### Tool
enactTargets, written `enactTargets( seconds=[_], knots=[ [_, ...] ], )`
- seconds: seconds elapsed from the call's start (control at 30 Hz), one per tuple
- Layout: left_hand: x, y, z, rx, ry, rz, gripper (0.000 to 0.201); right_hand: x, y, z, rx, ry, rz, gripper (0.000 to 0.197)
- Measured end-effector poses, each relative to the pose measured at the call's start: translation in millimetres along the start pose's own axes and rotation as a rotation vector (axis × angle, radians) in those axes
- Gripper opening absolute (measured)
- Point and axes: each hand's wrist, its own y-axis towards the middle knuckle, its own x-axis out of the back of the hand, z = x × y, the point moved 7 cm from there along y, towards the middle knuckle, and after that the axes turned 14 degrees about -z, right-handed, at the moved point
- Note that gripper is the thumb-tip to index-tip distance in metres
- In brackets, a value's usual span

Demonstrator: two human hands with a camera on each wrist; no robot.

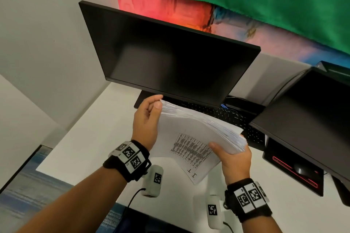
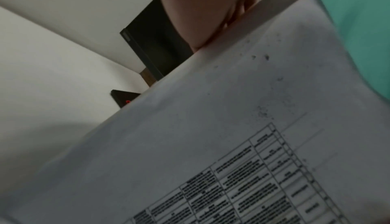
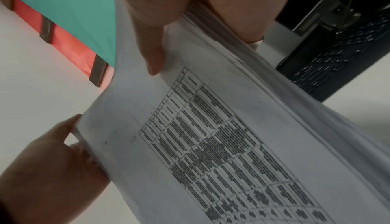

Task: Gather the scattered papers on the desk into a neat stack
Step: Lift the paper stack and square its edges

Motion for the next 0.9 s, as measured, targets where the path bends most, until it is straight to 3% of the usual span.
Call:
enactTargets(
  seconds=[0.1, 0.17, 0.27, 0.33, 0.43, 0.5, 0.67, 0.77, 0.9],
  knots=[
    [4, 3, 21, 0.112, -0.115, 0.167, 0.073, -1, -2, 2, -0.002, -0.004, 0.025, 0.038],
    [8, 4, 33, 0.178, -0.042, 0.306, 0.085, 0, 1, 2, -0.030, 0.014, 0.017, 0.034],
    [12, 15, 25, 0.109, 0.122, 0.228, 0.038, -1, 9, 10, -0.027, 0.006, 0.000, 0.034],
    [11, 18, 12, 0.048, 0.102, 0.187, 0.025, -1, 10, 26, 0.072, 0.005, -0.040, 0.035],
    [8, 11, 10, 0.070, 0.007, 0.235, 0.042, 1, -2, 44, 0.237, -0.052, -0.072, 0.038],
    [5, 0, 27, 0.131, 0.063, 0.304, 0.065, -1, -10, 34, 0.196, -0.073, -0.065, 0.044],
    [0, -6, 40, 0.124, 0.157, 0.305, 0.053, -2, -7, 15, 0.150, -0.066, -0.086, 0.085],
    [-2, 0, 36, 0.107, 0.148, 0.290, 0.052, -4, -5, 27, 0.337, -0.154, -0.040, 0.097],
    [-4, 5, 38, 0.111, 0.148, 0.276, 0.058, -9, -5, 43, 0.616, -0.395, -0.013, 0.071]
  ],
)
